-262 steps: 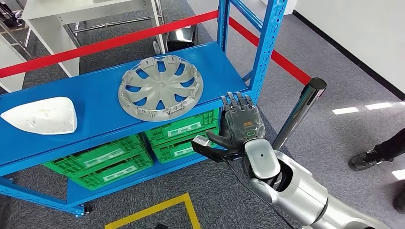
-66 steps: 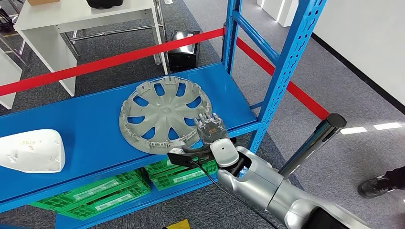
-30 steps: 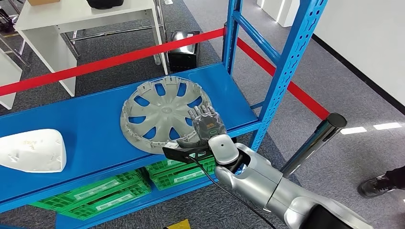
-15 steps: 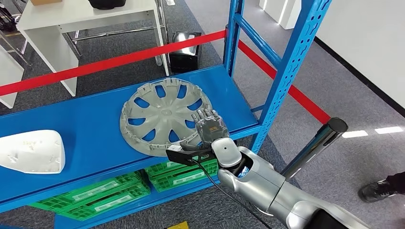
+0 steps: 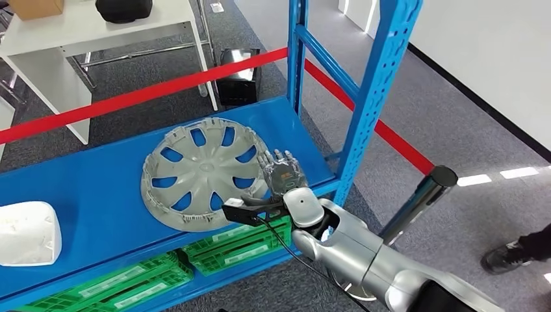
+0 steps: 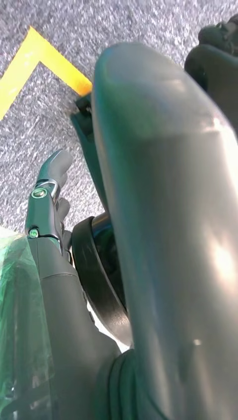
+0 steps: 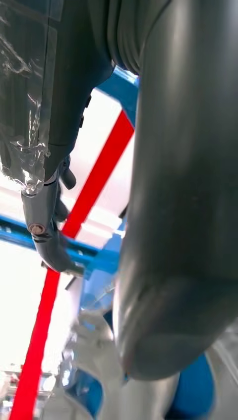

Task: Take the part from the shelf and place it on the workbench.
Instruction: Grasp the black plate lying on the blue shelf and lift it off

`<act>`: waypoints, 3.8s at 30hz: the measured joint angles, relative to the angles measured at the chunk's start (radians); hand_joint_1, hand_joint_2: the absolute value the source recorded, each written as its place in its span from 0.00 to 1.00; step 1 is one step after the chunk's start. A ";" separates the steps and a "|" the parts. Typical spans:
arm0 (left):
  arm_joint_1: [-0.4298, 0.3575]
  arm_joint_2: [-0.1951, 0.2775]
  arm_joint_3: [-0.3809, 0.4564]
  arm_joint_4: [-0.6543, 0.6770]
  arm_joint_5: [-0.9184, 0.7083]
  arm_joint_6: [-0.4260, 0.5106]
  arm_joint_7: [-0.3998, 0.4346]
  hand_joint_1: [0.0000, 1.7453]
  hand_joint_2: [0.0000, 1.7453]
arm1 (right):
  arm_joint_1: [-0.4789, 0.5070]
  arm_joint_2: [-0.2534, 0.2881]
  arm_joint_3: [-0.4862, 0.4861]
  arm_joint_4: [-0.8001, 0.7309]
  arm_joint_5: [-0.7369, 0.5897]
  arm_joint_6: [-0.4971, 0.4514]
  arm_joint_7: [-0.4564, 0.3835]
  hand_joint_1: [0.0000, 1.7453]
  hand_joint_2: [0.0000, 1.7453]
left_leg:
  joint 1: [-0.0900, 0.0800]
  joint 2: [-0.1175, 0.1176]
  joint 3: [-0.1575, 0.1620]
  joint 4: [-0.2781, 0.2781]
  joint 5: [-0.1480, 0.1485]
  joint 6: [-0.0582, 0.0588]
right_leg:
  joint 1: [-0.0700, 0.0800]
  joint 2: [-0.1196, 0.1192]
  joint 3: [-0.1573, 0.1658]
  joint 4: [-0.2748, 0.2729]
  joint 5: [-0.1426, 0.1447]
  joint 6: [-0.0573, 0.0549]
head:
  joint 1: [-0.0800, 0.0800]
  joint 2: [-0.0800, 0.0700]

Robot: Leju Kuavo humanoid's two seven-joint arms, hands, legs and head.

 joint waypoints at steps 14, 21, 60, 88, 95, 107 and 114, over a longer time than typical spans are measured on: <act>0.004 -0.005 0.001 0.000 -0.001 0.000 0.001 0.00 0.00 | 0.004 -0.008 0.000 0.000 -0.002 0.001 0.000 0.00 0.00 | 0.007 -0.003 0.074 -0.060 -0.064 0.020 | -0.004 -0.006 -0.125 0.079 0.072 0.036 | 0.024 0.000; 0.006 -0.003 0.003 0.000 -0.002 0.000 0.001 0.00 0.00 | 0.007 -0.008 -0.003 0.004 -0.011 -0.042 -0.015 0.00 0.00 | 0.002 -0.002 0.083 -0.064 -0.077 0.011 | -0.001 -0.001 -0.090 0.005 0.074 0.017 | 0.017 0.000; 0.007 -0.005 0.007 0.000 -0.010 -0.003 0.003 0.00 0.00 | 0.064 0.177 0.027 0.176 -0.122 -0.151 -0.261 0.00 0.00 | 0.000 -0.002 0.089 -0.074 -0.074 -0.001 | -0.002 -0.002 -0.084 0.004 0.073 0.011 | 0.015 0.000; 0.007 -0.005 0.013 0.000 -0.002 0.001 0.005 0.00 0.00 | 0.084 0.213 0.044 0.310 -0.175 -0.090 -0.215 0.00 1.00 | -0.001 -0.002 0.095 -0.074 -0.074 0.000 | -0.002 -0.003 -0.078 0.004 0.073 0.012 | 0.015 0.000; 0.007 -0.005 0.014 0.000 -0.001 0.003 0.005 0.00 0.00 | 0.072 0.220 0.044 0.327 -0.206 -0.056 -0.205 0.00 1.00 | -0.001 -0.002 0.099 -0.074 -0.075 0.001 | -0.002 -0.002 -0.073 0.003 0.072 0.013 | 0.015 0.000; 0.008 -0.006 0.015 0.000 -0.001 0.010 0.004 0.00 0.00 | 0.054 0.222 0.044 0.337 -0.242 -0.012 -0.209 0.00 1.00 | -0.001 -0.002 0.104 -0.074 -0.075 0.001 | -0.002 -0.002 -0.069 0.003 0.072 0.013 | 0.015 0.000; 0.008 -0.008 0.015 0.000 -0.001 0.014 0.003 0.00 0.00 | 0.050 0.222 0.044 0.342 -0.261 -0.007 -0.209 0.00 1.00 | -0.001 -0.002 0.105 -0.074 -0.075 0.001 | -0.002 -0.002 -0.068 0.003 0.072 0.013 | 0.015 0.000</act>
